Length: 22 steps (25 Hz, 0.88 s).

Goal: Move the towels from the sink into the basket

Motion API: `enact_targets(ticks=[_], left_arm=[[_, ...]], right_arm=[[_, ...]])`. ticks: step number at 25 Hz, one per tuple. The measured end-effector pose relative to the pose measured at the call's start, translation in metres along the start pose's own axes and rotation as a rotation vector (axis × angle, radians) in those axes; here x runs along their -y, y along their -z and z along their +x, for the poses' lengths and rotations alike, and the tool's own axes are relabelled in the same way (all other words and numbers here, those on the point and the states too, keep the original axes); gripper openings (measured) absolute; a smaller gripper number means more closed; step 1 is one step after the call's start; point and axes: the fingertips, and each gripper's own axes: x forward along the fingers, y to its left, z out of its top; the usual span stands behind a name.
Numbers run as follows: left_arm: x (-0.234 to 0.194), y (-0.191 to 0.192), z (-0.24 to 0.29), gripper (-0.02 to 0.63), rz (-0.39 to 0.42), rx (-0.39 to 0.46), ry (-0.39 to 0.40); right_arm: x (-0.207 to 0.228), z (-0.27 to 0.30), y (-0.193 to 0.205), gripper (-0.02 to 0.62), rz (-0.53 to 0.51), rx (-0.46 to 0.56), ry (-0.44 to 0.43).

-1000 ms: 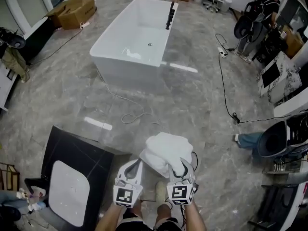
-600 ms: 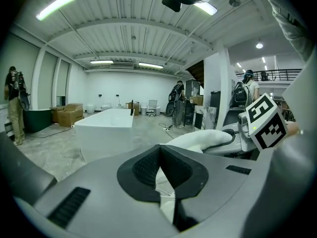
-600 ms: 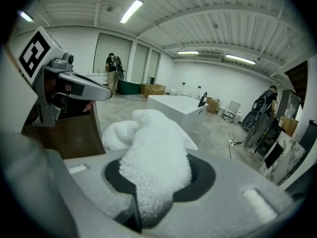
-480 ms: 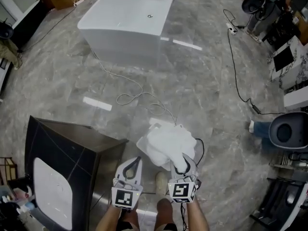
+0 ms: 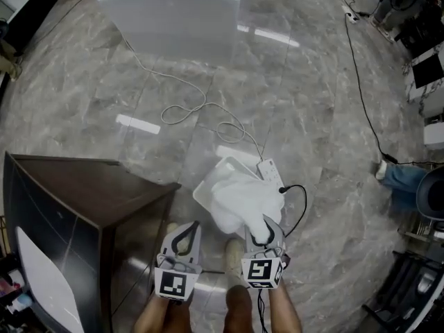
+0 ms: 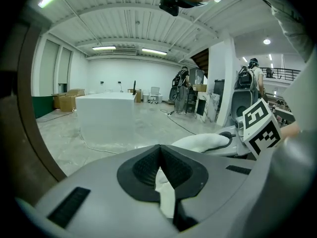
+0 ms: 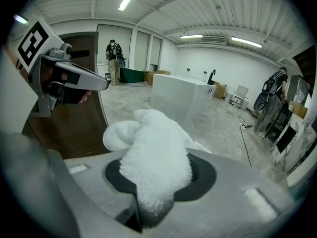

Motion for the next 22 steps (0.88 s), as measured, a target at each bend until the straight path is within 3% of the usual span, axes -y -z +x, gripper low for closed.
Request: enact_targets(ticks=[12,18,22], left_arm=[[-0.013,0.081,0.040,0.008,0.003,-0.052,0.022],[-0.017,0.096,0.045,0.008,0.007,-0.069,0.029],[-0.018,0.097,0.043,0.008,-0.003,-0.071,0.027]], right_arm=[[-0.025,0.088,0.088,0.161,-0.002,-0.073,-0.027],[-0.042,0.103,0.109,0.347,0.071,-0.096,-0.057],[-0.049,0.102,0.112,0.364,0.076,-0.104,-0.068]])
